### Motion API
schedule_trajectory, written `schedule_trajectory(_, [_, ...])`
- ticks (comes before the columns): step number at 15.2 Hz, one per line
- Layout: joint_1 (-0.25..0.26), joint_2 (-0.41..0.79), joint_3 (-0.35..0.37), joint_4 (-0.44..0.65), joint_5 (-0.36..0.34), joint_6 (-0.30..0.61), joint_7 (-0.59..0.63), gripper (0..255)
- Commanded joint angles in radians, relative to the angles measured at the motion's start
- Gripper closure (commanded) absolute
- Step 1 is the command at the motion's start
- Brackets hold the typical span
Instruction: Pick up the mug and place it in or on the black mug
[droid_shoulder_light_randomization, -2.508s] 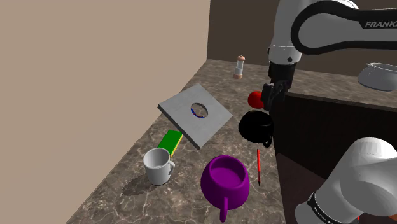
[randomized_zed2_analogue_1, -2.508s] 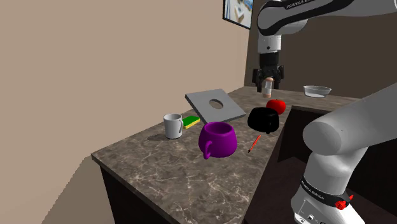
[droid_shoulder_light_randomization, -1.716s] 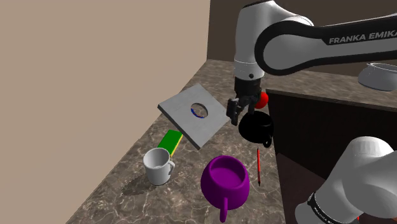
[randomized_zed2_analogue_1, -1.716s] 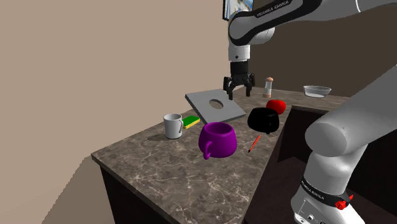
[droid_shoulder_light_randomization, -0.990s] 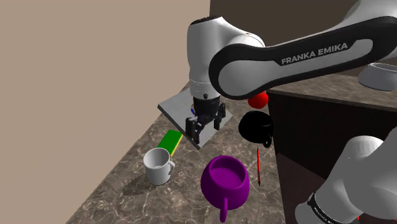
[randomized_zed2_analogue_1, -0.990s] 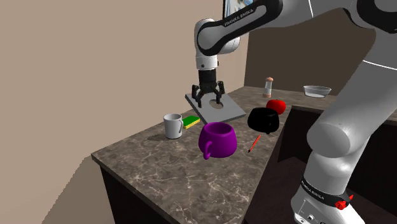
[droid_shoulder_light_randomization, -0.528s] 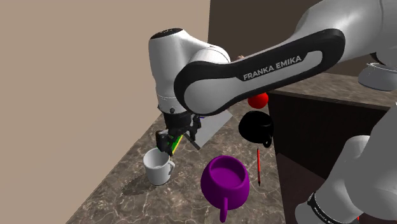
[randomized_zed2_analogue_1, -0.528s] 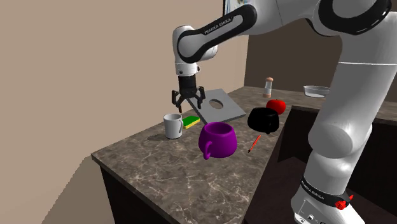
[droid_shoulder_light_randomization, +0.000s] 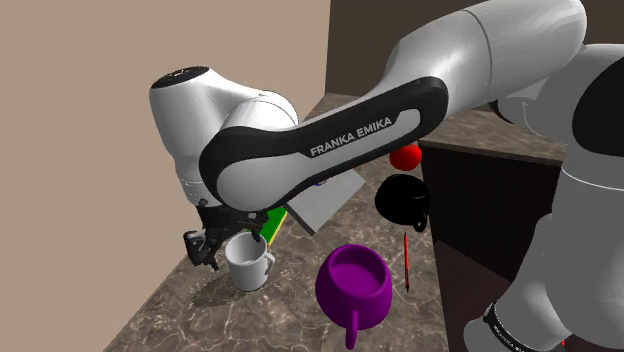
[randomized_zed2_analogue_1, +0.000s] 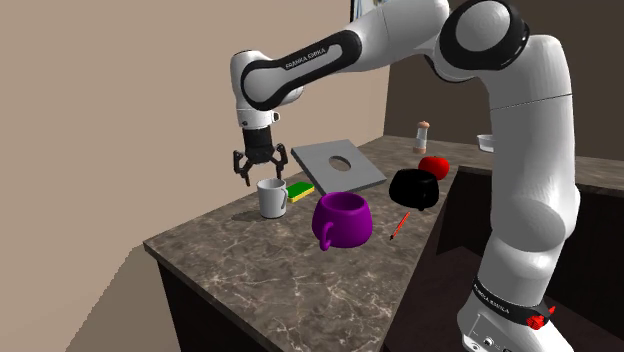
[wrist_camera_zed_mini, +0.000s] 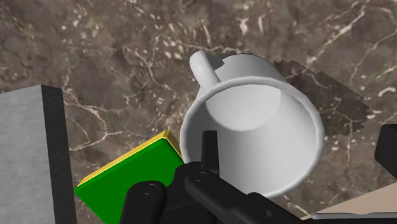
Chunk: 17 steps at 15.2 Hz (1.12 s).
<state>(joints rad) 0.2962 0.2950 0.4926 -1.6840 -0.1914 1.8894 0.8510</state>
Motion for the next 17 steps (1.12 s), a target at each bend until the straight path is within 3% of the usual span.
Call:
schedule_trajectory(1, [0.026,0.053,0.0,0.059,-0.026,-0.011,0.024,0])
schedule_trajectory(8, [0.024,0.075,-0.009,-0.013,-0.042,0.081,0.036,0])
schedule_trajectory(16, [0.024,0.075,-0.009,-0.013,-0.042,0.08,0.036,0])
schedule_trajectory(17, [0.024,0.075,-0.009,-0.013,-0.042,0.08,0.036,255])
